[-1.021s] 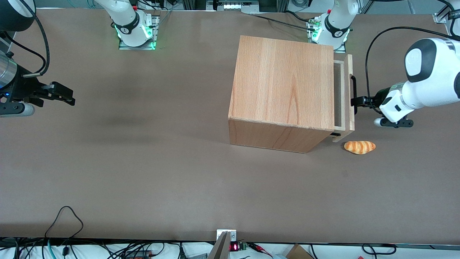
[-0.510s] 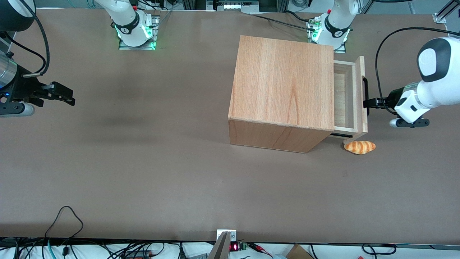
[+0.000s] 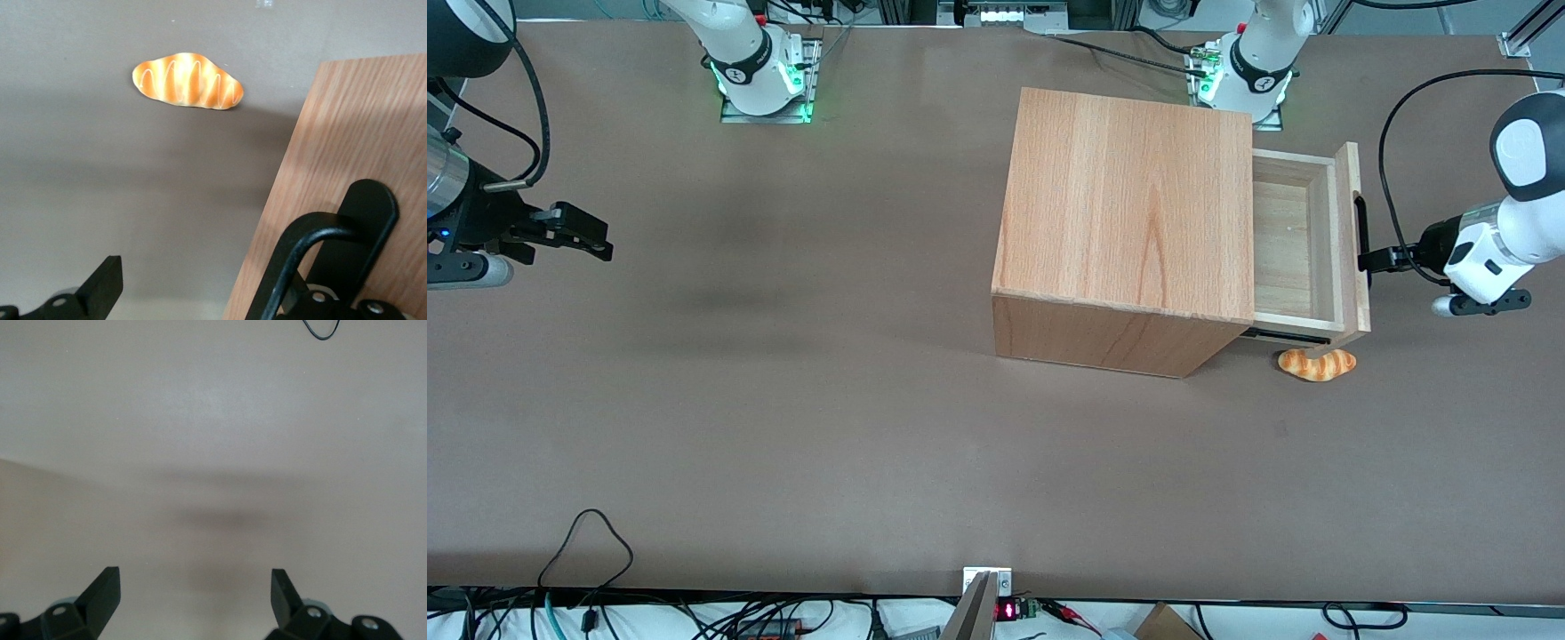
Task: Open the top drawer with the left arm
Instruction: 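Pull the handle away from the cabinet with the left gripper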
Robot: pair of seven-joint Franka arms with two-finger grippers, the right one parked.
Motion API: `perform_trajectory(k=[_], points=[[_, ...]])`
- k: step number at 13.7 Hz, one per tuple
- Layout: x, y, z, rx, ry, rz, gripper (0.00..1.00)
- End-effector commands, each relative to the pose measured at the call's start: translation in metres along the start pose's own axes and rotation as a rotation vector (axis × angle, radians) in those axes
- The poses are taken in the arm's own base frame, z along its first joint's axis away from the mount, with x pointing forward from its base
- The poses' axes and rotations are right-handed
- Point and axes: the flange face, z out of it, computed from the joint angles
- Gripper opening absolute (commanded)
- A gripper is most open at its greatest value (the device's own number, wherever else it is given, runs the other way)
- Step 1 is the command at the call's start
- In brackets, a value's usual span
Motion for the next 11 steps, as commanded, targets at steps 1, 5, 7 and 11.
perform_trajectory(k=[1, 5, 7, 11], points=[[0.005, -0.019, 0.002, 0.025, 0.015, -0.011, 1.0], [0.008, -0.031, 0.006, 0.021, 0.024, -0.03, 1.0], [0.009, -0.037, 0.004, 0.02, 0.033, -0.042, 1.0], [0.007, -0.036, -0.008, 0.018, 0.035, -0.041, 1.0]])
